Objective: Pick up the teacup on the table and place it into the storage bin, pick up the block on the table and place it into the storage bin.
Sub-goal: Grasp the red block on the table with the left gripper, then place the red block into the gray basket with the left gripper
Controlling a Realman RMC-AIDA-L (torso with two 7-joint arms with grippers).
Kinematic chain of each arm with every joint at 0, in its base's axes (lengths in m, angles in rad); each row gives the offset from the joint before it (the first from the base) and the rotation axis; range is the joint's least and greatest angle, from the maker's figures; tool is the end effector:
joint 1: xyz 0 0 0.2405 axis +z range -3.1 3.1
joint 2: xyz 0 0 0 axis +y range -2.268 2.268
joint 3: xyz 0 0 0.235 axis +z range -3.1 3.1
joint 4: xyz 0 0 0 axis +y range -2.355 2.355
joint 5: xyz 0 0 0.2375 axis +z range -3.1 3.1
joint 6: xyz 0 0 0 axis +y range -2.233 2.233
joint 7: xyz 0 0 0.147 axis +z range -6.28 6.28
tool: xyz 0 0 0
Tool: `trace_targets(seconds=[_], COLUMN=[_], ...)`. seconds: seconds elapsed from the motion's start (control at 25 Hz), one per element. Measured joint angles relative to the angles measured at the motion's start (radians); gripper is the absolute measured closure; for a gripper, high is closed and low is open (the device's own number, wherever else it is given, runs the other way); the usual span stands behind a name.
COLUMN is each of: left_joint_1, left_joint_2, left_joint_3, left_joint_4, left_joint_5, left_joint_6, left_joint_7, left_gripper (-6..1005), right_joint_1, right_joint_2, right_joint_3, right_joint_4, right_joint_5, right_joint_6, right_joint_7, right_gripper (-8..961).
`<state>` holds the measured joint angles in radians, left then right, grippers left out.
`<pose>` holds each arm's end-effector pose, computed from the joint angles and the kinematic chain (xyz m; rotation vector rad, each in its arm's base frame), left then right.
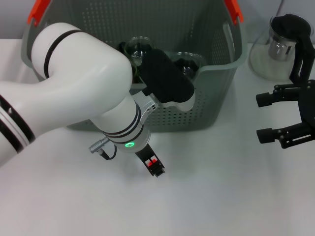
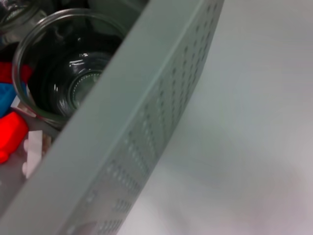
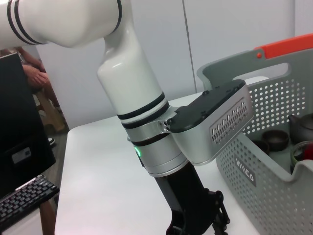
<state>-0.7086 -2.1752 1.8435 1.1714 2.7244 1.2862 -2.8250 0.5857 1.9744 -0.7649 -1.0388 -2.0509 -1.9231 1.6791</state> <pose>-0.1215 0.3460 -0.1133 -2.5980 -0.6727 0.6940 0.1994 0.3451 0.0968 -3.0199 0.4162 0.4735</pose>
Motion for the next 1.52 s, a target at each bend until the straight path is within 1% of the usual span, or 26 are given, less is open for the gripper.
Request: trace_targets(seconds=[0.32,0.72,1.2,1.36,1.4,1.48,1.52], left_joint_1=[-0.001,-0.004,-0.005,0.002,0.007,0.028,0.046], left_joint_2=[0.0,-0.002,-0.003,0.001,0.001,0.002,0.001], left_joint_3=[0.002,0.005,-0.002,-0.019,-0.031,-0.073,-0.109], left_joint_4=[-0.006,-0.034,-0.025,0.031,0.062,0.144,0.196], left_joint_5=[0.0,0.0,0.0,-0.004,-0.009,-0.028,-0.051], left_joint_6=[-0.013,-0.023,-0.021,0.037,0.069,0.161,0.216], left_joint_7=[0.001,0.001,-0.012,-0.006,0.001,0.024,0.045], left_gripper=[532,533,562,728,769,802,818], right_joint_1=[0.003,0.004,-0.001,-0.003,-0.003,-0.004,-0.005], right_joint_2=[0.0,-0.001,-0.003,-0.003,-0.003,-0.004,-0.004], right_joint_3=[-0.005,-0.006,-0.005,-0.004,-0.004,-0.002,-0.001], right_joint_4=[0.0,0.022,0.024,0.024,0.024,0.024,0.024], right_joint_5=[0.0,0.0,0.0,0.0,0.0,0.0,0.0], right_joint_6=[0.005,0.011,0.015,0.015,0.015,0.011,0.009], right_joint_7=[-0.002,-0.014,-0.015,-0.015,-0.015,-0.015,-0.015], right_gripper=[8,9,10,9,9,8,8])
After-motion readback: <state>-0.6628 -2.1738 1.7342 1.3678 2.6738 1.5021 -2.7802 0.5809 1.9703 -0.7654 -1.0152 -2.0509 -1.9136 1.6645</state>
